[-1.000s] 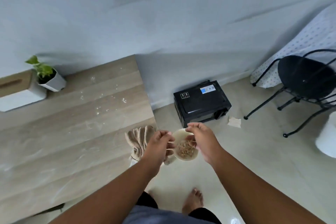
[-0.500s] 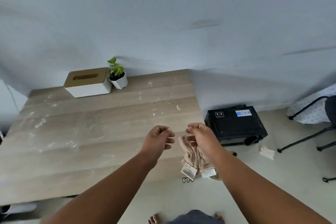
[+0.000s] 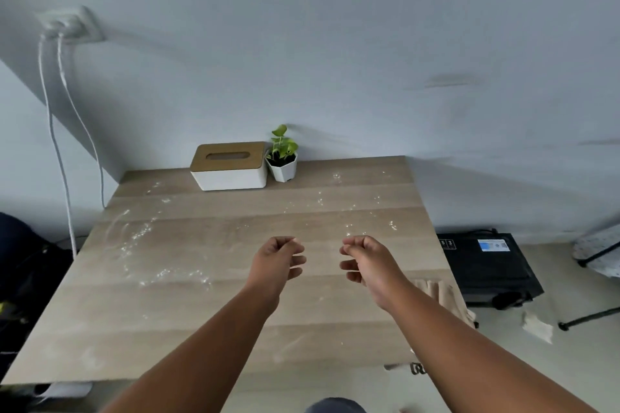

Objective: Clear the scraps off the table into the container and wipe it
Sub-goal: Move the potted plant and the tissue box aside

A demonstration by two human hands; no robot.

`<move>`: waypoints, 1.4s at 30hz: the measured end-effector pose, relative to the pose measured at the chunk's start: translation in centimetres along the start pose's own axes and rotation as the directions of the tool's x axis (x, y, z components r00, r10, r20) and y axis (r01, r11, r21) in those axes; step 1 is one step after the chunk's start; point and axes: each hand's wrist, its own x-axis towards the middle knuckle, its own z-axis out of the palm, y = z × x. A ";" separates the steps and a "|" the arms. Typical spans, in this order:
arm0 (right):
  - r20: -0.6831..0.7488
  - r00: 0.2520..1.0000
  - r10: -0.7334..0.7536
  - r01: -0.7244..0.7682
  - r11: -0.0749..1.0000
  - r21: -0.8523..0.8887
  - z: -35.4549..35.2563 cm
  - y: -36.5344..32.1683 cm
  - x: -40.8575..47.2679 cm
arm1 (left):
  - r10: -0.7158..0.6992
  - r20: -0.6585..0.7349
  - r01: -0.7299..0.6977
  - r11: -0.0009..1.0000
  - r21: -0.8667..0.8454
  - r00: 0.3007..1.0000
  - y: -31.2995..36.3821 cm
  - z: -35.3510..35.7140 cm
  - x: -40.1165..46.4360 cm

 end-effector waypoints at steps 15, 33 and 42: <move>0.081 0.996 0.029 -0.020 0.994 -0.103 5.9 -1.2 8.4 | -0.068 -0.157 0.059 0.997 -0.058 0.985 1.5 -4.9 5.7; 0.087 0.996 -0.027 0.030 0.999 -0.037 10.1 -5.5 19.4 | 0.071 -0.217 -0.027 0.979 0.203 0.974 7.3 -4.4 16.3; 0.061 0.993 -0.099 0.103 0.993 -0.066 12.6 -5.9 22.3 | 0.406 0.035 -0.290 0.589 0.754 0.913 13.4 -5.0 27.4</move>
